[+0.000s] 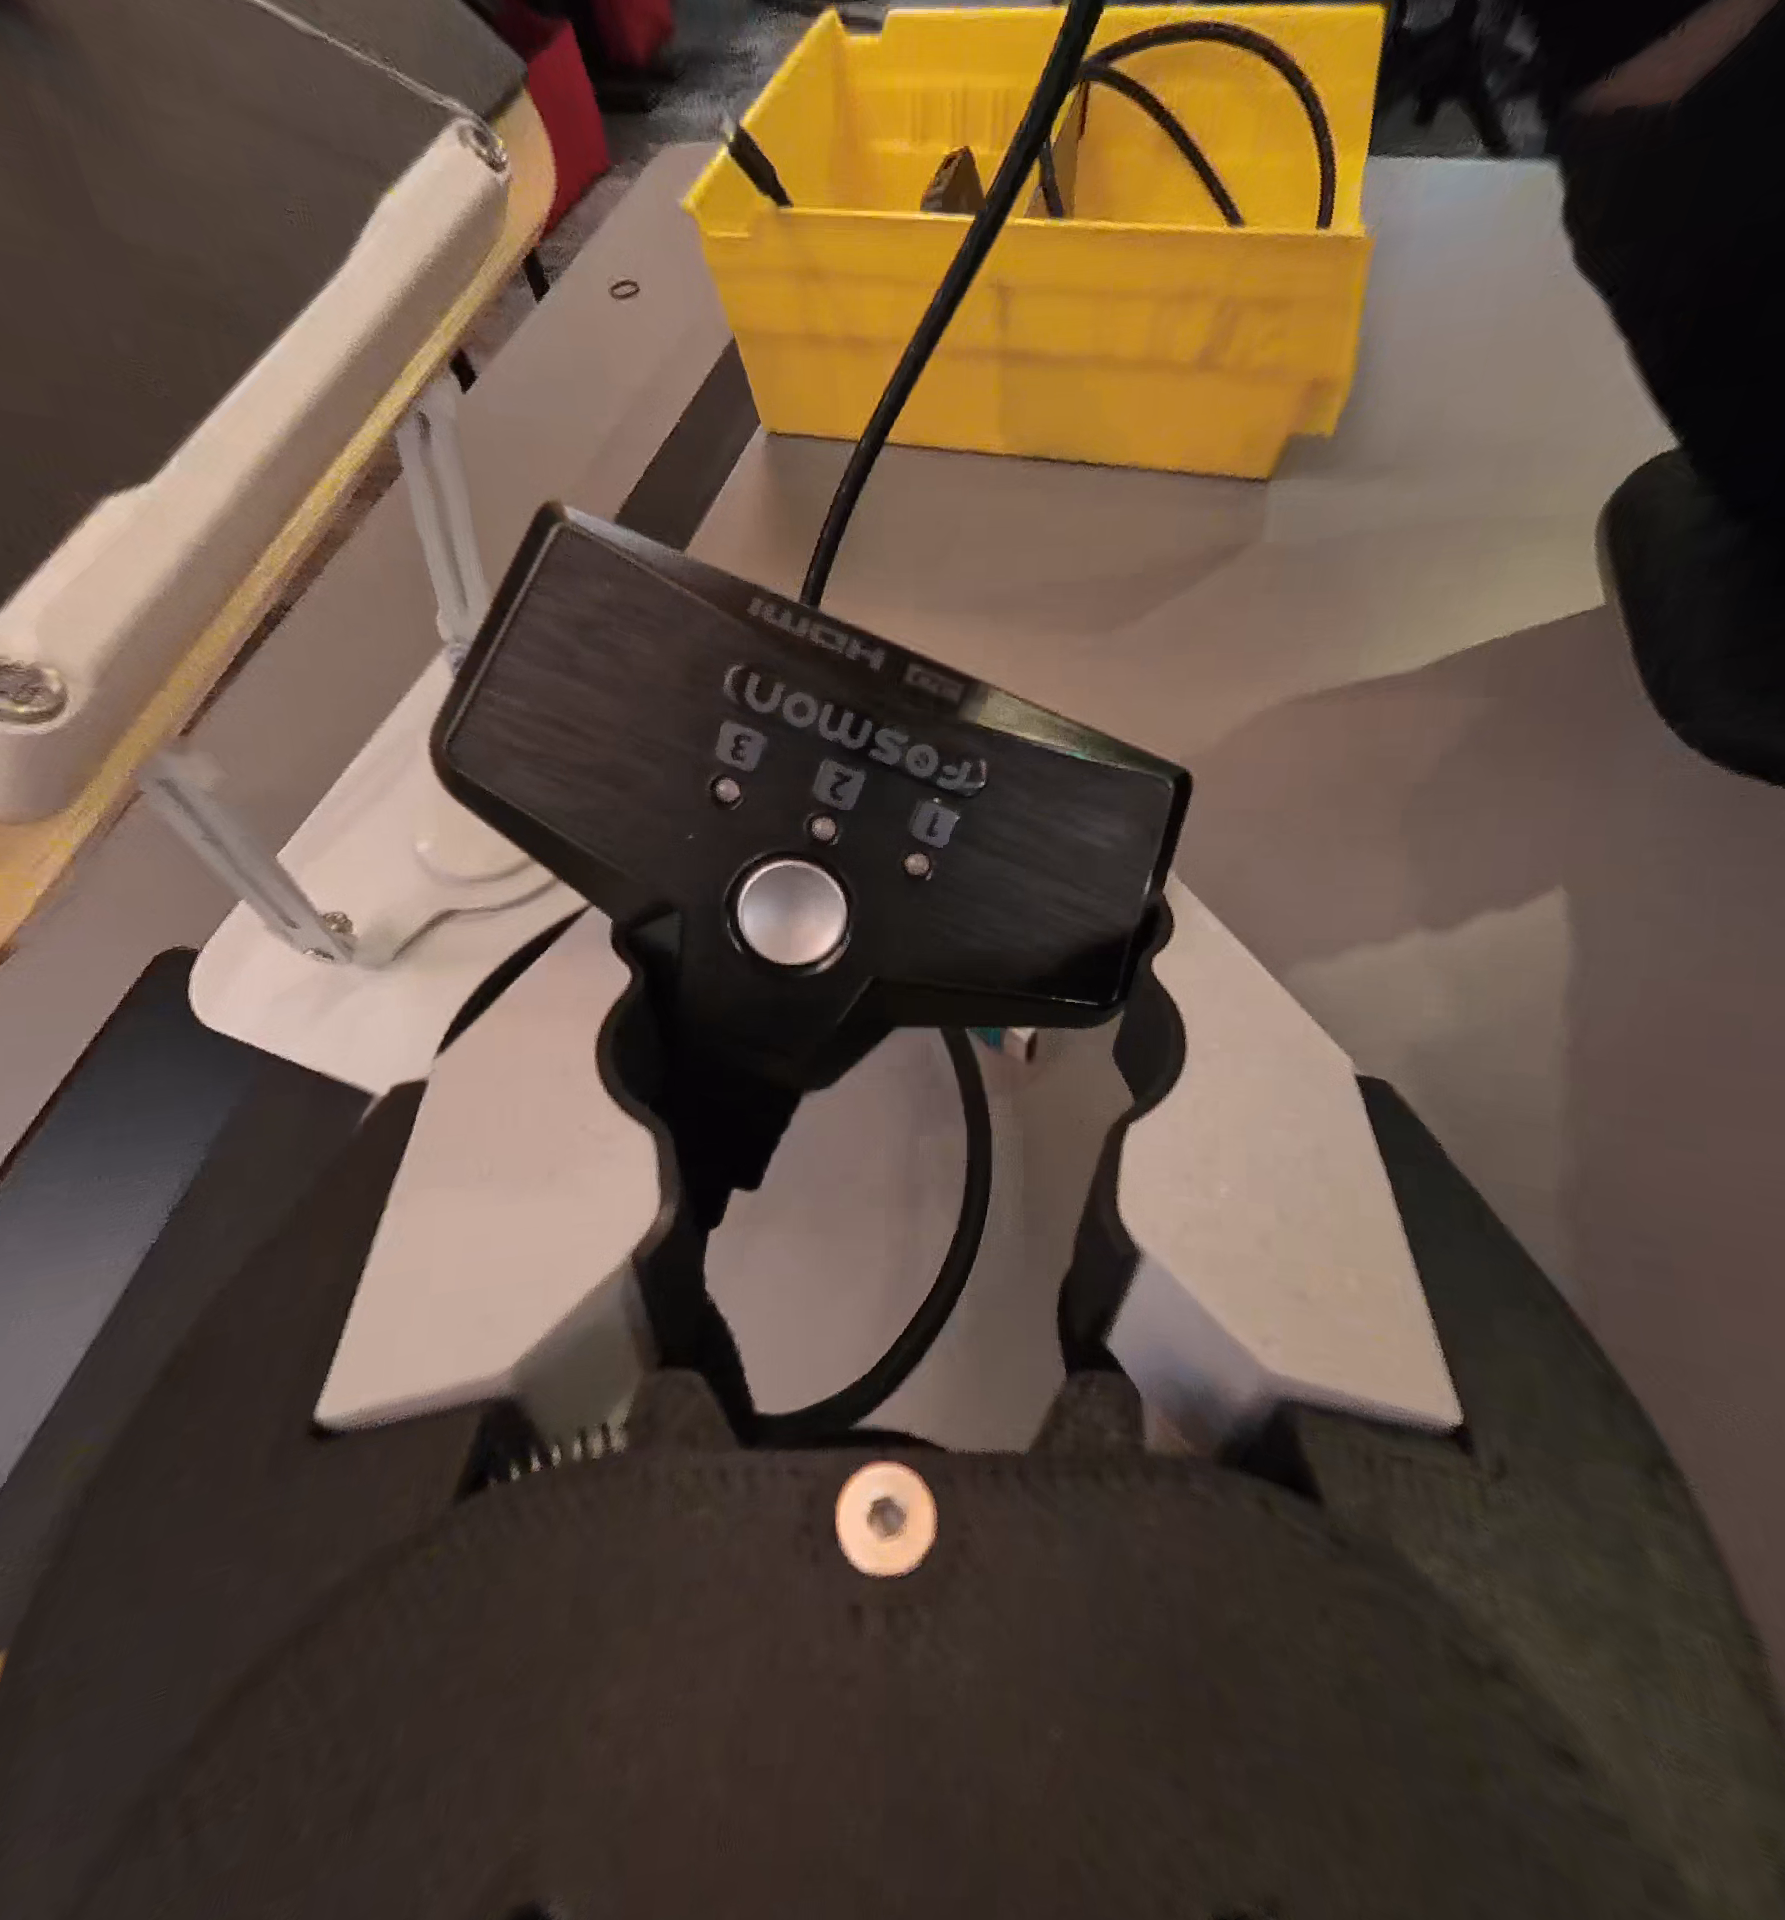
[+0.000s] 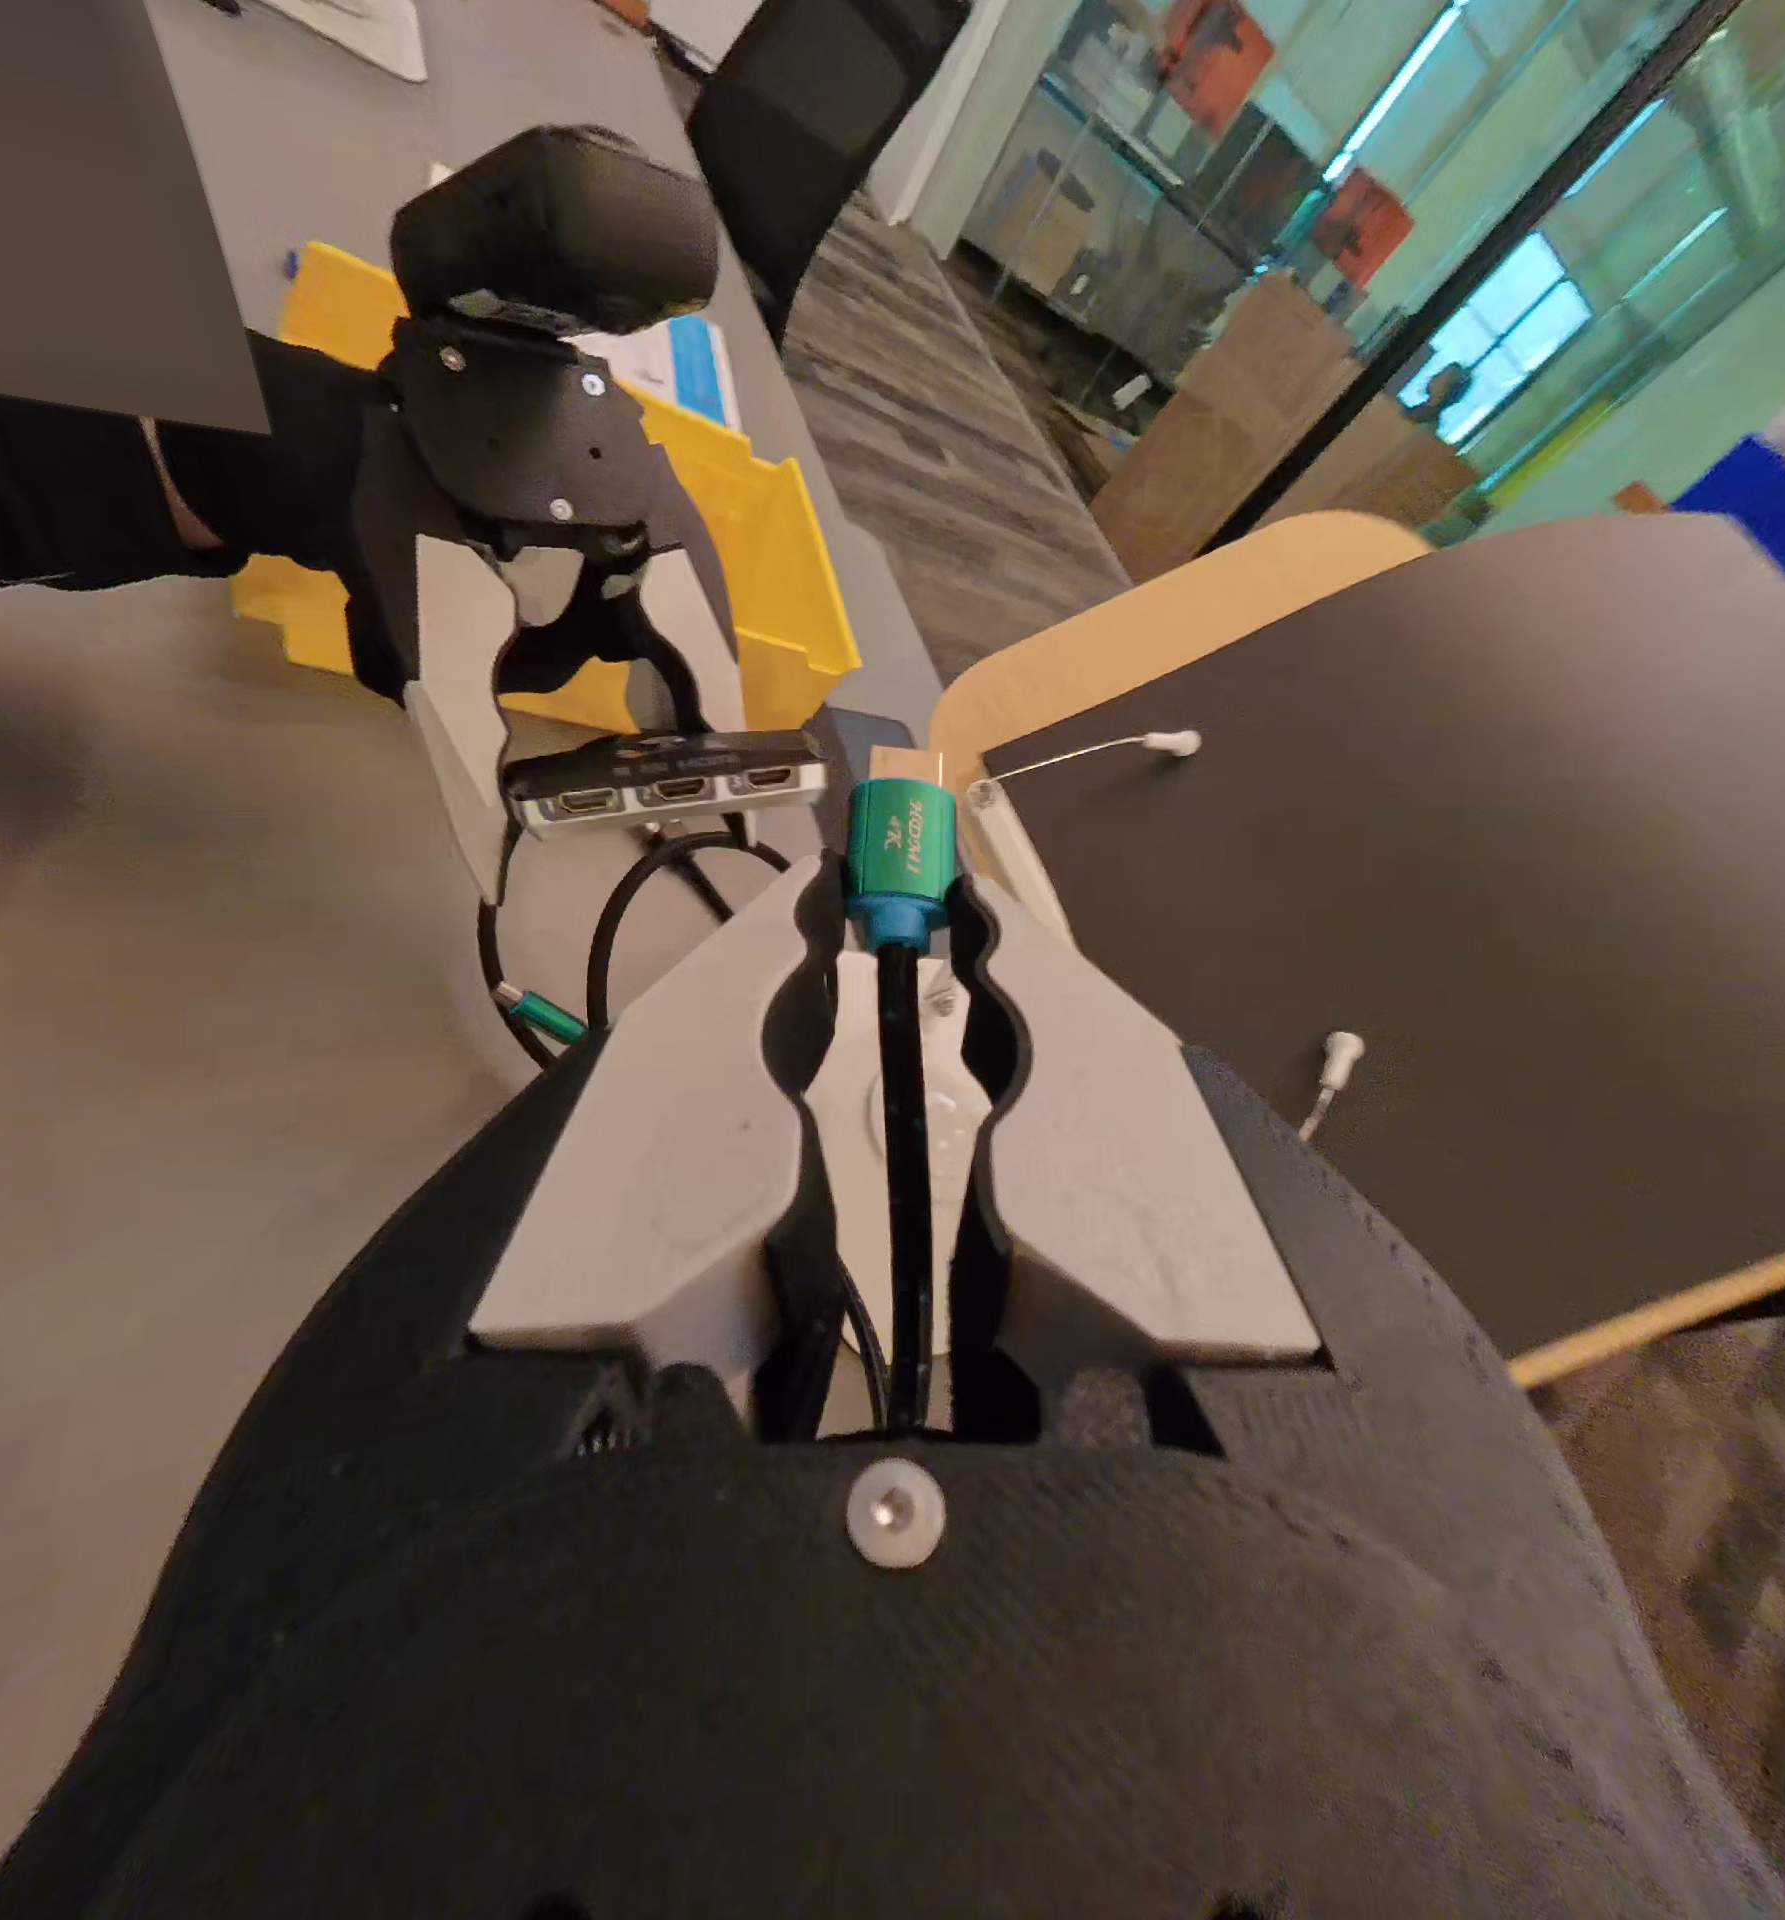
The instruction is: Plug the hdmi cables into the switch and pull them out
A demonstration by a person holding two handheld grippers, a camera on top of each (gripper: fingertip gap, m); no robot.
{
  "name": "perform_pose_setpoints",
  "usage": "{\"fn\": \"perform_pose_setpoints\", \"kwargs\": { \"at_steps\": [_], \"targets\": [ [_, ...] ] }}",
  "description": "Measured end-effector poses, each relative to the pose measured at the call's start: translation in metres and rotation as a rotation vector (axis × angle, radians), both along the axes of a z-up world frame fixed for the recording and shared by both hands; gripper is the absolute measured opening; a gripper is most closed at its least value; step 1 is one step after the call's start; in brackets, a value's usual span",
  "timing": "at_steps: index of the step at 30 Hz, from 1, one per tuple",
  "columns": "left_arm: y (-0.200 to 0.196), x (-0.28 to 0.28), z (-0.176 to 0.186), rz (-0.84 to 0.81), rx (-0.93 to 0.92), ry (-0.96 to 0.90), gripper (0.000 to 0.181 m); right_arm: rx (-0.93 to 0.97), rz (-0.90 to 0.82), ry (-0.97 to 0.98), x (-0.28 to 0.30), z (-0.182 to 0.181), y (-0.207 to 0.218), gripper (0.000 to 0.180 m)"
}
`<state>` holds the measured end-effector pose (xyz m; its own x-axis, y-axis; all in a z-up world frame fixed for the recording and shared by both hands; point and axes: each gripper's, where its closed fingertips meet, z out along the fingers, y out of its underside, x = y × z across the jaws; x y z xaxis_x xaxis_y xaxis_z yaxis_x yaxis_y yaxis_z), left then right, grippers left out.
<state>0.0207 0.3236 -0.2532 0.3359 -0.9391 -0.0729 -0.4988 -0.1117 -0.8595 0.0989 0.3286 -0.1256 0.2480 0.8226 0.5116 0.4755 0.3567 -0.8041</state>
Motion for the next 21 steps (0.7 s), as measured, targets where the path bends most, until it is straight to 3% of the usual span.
{"fn": "perform_pose_setpoints", "kwargs": {
  "at_steps": [6,8,16,21],
  "targets": [
    [-0.006,-0.021,-0.005,-0.003,-0.043,0.051,0.088,0.075,-0.146,-0.006,0.035,0.03,0.01,0.019],
    [-0.014,-0.017,-0.006,-0.048,-0.057,0.046,0.088,0.121,-0.21,-0.089,0.043,0.028,0.016,0.019],
    [-0.079,0.032,0.024,-0.361,-0.087,-0.062,0.088,0.315,-0.433,-0.233,0.06,0.031,0.04,0.018],
    [-0.133,0.073,0.055,-0.617,-0.112,-0.226,0.088,0.266,-0.465,-0.162,0.058,0.023,0.051,0.018]
  ]
}}
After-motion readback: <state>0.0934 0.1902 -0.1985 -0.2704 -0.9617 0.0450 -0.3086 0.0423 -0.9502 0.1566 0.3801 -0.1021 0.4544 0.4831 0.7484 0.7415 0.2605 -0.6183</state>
